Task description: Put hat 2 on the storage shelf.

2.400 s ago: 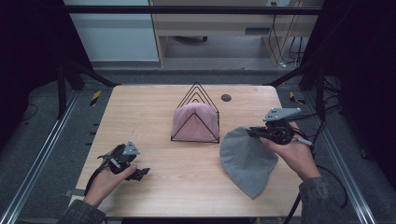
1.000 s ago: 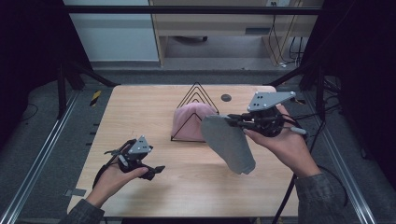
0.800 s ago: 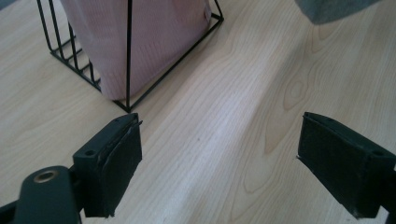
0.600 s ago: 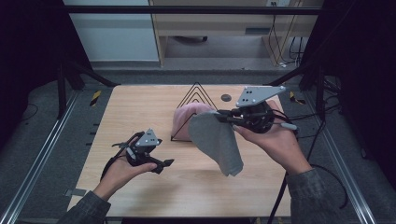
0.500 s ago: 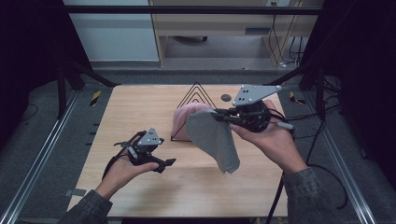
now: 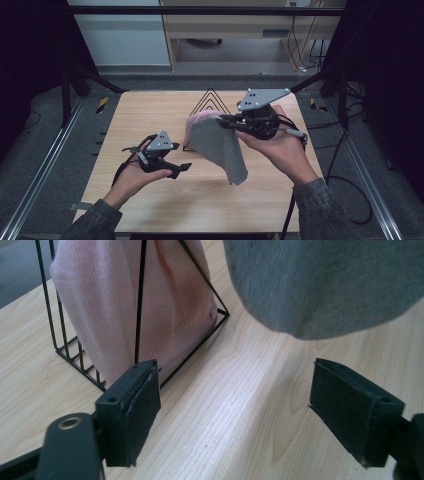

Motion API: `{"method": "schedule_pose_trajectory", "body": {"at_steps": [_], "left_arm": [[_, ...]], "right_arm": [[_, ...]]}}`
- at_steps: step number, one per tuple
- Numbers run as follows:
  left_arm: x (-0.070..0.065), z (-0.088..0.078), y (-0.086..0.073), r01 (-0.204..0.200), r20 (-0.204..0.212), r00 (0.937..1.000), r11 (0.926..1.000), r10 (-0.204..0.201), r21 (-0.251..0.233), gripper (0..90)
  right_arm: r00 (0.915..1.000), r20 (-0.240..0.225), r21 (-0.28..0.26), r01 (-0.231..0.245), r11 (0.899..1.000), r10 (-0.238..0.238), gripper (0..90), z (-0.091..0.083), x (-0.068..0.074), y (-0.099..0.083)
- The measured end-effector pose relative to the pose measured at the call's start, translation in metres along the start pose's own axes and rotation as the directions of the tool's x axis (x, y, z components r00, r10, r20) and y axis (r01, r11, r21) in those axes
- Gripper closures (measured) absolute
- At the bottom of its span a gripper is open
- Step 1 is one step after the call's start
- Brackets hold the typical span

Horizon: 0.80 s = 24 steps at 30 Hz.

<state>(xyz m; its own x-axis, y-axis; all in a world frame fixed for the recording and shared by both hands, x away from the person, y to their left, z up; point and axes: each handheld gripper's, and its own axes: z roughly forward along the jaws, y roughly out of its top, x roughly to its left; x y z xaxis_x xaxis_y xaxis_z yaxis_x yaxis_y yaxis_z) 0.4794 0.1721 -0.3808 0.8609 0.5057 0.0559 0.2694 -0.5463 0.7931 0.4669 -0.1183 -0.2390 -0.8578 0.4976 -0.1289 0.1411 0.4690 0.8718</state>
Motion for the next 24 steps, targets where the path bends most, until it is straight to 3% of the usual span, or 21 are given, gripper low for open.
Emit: {"method": "schedule_pose_trajectory", "body": {"at_steps": [6,15,19,20,21,24], "left_arm": [[0.001,0.003,0.003,0.016,0.015,0.9998,0.9996,-0.015,-0.024,26.4],[0.005,0.009,0.015,-0.024,0.034,0.9991,0.9996,0.024,-0.014,39.4],[0.008,0.014,0.02,-0.008,0.077,0.997,0.9992,0.011,-0.038,48.5],[0.008,0.016,0.022,-0.011,0.087,0.9961,0.9993,0.013,-0.035,54.0],[0.008,0.019,0.023,-0.008,0.112,0.9936,0.9993,0.012,-0.038,65.6],[0.008,0.021,0.026,-0.013,0.125,0.992,0.9994,0.017,-0.032,81.7]], "right_arm": [[0.9999,-0.011,-0.012,-0.003,1.0,0.003,84.4,0.004,0.004,0.004],[0.9995,-0.031,0.0,0.006,1.0,-0.006,84.4,0.011,0.008,0.005],[0.9994,-0.036,-0.001,0.002,1.0,-0.002,84.4,0.013,0.009,0.004],[0.9993,-0.038,0.0,0.0,1.0,0.0,84.4,0.014,0.009,0.004],[0.9993,-0.036,0.005,-0.003,1.0,0.003,84.3,0.015,0.008,0.002],[0.9995,-0.03,0.015,-0.01,1.0,0.011,84.3,0.016,0.006,-0.002]]}}
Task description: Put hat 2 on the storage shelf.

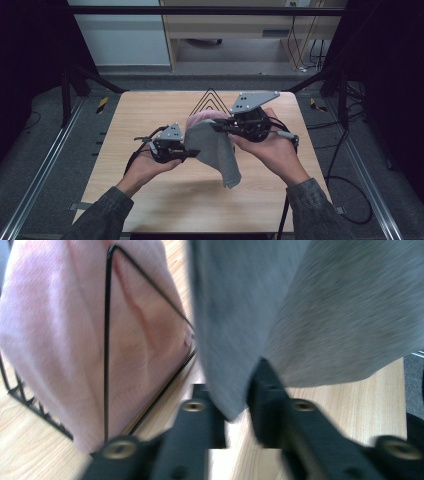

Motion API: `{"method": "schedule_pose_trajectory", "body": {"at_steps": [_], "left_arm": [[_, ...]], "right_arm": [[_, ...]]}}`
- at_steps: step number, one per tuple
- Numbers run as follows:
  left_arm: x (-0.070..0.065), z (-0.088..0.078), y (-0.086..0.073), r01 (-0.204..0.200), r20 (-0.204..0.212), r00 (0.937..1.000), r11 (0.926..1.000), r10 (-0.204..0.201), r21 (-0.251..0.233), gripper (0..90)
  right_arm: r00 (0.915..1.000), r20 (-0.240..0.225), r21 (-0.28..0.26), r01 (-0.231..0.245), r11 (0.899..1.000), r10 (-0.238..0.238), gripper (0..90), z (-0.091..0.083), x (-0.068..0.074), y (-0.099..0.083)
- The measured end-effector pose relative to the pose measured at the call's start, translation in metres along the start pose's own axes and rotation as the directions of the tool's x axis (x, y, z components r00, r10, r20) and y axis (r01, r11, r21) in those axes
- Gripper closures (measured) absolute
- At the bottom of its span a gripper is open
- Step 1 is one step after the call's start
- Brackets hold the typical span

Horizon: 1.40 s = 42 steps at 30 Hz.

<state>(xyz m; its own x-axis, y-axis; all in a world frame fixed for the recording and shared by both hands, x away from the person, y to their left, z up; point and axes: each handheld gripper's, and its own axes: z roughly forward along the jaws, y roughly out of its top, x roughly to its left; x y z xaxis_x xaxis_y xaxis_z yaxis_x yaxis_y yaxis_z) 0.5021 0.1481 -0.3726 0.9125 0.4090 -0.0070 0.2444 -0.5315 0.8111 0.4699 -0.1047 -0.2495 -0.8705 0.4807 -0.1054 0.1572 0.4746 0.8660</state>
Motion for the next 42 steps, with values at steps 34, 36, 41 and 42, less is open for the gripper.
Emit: {"method": "schedule_pose_trajectory", "body": {"at_steps": [34,36,41,42], "left_arm": [[0.017,-0.073,0.118,-0.128,-0.176,0.9732,0.9844,0.148,0.12,87.0],[0.02,-0.075,0.124,-0.123,-0.185,0.9725,0.9864,0.142,0.109,87.0],[0.025,-0.081,0.136,-0.125,-0.204,0.9685,0.9876,0.143,0.094,87.0],[0.025,-0.083,0.14,-0.128,-0.208,0.9672,0.9874,0.145,0.093,87.0]], "right_arm": [[0.9801,0.14,-0.134,-0.122,0.983,0.141,84.1,-0.034,-0.047,0.011],[0.9779,0.151,-0.145,-0.122,0.982,0.144,84.1,-0.034,-0.052,0.018],[0.9742,0.161,-0.176,-0.129,0.976,0.158,84.1,-0.037,-0.06,0.029],[0.9735,0.163,-0.183,-0.131,0.974,0.161,84.0,-0.038,-0.061,0.031]]}}
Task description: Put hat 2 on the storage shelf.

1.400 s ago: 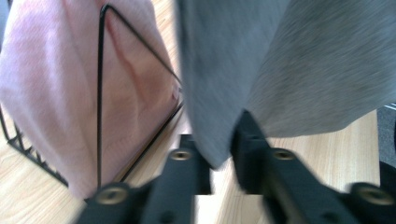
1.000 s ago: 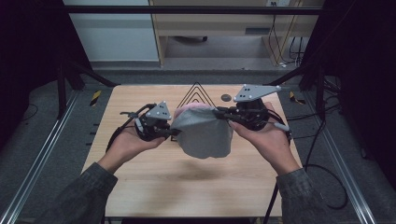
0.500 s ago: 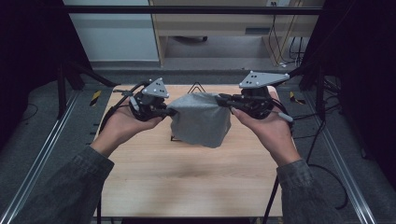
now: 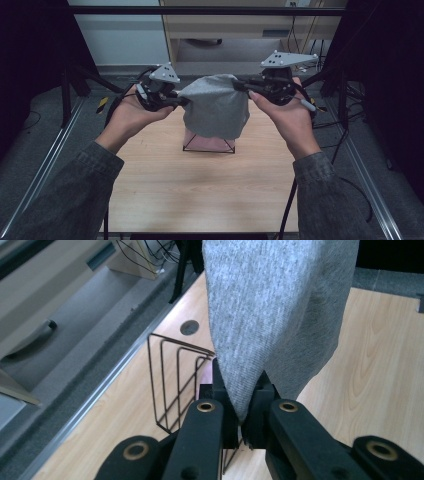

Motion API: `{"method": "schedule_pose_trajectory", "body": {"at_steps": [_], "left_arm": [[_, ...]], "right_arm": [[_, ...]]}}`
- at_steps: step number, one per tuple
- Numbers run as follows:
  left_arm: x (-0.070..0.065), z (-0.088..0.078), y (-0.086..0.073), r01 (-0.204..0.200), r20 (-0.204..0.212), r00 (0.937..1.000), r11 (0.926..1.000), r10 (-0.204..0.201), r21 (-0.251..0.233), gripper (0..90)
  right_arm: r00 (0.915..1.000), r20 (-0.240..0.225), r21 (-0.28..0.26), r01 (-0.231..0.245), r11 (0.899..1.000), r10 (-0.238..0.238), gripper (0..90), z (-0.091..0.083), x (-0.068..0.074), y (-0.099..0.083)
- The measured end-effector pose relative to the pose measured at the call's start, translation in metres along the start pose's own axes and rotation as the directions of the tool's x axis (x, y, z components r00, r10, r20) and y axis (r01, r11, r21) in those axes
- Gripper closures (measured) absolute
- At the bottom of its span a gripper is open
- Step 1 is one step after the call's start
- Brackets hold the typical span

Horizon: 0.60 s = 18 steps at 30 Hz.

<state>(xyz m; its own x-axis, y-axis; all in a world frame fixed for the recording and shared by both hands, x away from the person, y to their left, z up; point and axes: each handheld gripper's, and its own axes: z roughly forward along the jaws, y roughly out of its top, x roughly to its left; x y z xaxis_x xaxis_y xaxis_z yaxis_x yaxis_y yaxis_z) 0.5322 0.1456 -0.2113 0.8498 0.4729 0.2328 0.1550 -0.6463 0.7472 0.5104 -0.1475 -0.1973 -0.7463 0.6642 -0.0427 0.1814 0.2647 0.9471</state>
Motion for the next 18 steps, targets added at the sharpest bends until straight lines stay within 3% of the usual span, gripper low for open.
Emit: {"method": "schedule_pose_trajectory", "body": {"at_steps": [7,16,18], "left_arm": [[0.014,-0.011,0.024,-0.008,-0.058,0.9983,0.9996,0.007,-0.026,86.9],[0.043,-0.005,0.043,-0.014,-0.148,0.9889,0.9991,0.008,-0.04,87.0],[0.05,-0.001,0.043,0.0,-0.153,0.9883,0.9989,-0.007,-0.046,87.0]], "right_arm": [[0.9996,0.027,-0.024,0.008,1.0,-0.007,84.0,0.002,-0.009,0.018],[0.9975,0.068,-0.07,-0.012,0.997,0.017,83.9,0.022,-0.031,0.031],[0.9969,0.073,-0.074,-0.026,0.997,0.031,83.9,0.029,-0.037,0.032]]}}
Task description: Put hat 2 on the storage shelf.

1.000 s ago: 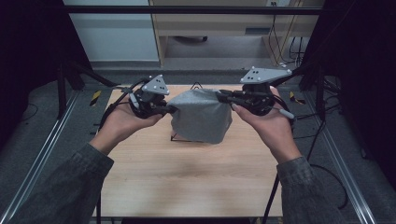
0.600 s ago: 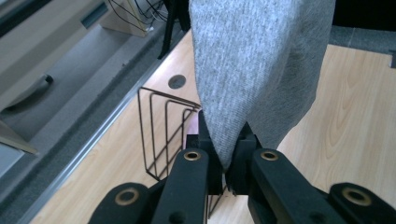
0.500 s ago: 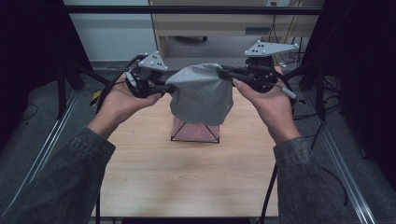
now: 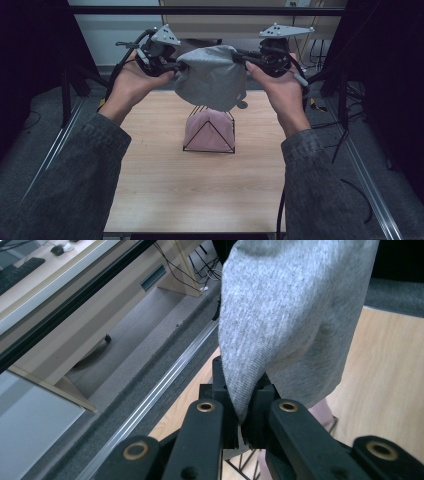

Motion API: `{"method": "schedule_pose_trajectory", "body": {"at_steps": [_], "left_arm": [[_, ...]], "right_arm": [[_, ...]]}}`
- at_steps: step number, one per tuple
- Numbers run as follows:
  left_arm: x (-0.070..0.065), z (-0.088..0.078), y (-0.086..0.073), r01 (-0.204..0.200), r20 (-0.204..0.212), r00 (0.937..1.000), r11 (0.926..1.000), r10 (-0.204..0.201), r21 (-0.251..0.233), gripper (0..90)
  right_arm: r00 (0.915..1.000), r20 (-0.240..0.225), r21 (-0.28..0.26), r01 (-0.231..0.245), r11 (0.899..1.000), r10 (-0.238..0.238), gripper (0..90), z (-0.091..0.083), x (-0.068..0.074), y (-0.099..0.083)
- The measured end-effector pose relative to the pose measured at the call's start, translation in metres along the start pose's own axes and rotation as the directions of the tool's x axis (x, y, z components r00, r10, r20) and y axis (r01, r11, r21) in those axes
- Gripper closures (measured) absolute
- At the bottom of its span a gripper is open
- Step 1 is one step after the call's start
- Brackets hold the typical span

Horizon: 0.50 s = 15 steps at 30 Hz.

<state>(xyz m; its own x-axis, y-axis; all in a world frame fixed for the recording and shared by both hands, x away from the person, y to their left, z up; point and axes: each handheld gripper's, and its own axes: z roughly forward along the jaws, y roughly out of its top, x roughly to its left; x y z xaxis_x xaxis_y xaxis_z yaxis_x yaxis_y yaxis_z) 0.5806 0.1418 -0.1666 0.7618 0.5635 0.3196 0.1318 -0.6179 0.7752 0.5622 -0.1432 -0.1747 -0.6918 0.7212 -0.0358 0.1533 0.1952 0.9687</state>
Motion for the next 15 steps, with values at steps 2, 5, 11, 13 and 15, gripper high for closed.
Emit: {"method": "schedule_pose_trajectory", "body": {"at_steps": [2,5,11,13,15], "left_arm": [[0.005,0.007,-0.002,0.016,-0.006,0.9999,0.9999,-0.016,-0.002,87.0],[0.011,0.02,-0.009,0.032,-0.023,0.9992,0.9995,-0.031,0.004,87.0],[0.016,0.035,-0.016,0.045,-0.05,0.9978,0.999,-0.045,0.001,87.1],[0.018,0.041,-0.02,0.055,-0.053,0.9972,0.9985,-0.054,0.006,87.1],[0.019,0.047,-0.023,0.062,-0.051,0.9968,0.9981,-0.061,0.007,87.1]], "right_arm": [[0.9999,0.006,-0.001,-0.013,1.0,0.013,83.9,0.007,-0.005,-0.001],[0.9997,0.014,0.003,-0.019,1.0,0.019,83.8,0.018,-0.011,-0.006],[0.9996,0.022,0.006,-0.016,1.0,0.016,83.8,0.04,-0.024,-0.017],[0.9995,0.024,-0.002,-0.022,1.0,0.022,83.8,0.046,-0.028,-0.021],[0.9993,0.028,0.0,-0.022,1.0,0.022,83.7,0.051,-0.03,-0.024]]}}
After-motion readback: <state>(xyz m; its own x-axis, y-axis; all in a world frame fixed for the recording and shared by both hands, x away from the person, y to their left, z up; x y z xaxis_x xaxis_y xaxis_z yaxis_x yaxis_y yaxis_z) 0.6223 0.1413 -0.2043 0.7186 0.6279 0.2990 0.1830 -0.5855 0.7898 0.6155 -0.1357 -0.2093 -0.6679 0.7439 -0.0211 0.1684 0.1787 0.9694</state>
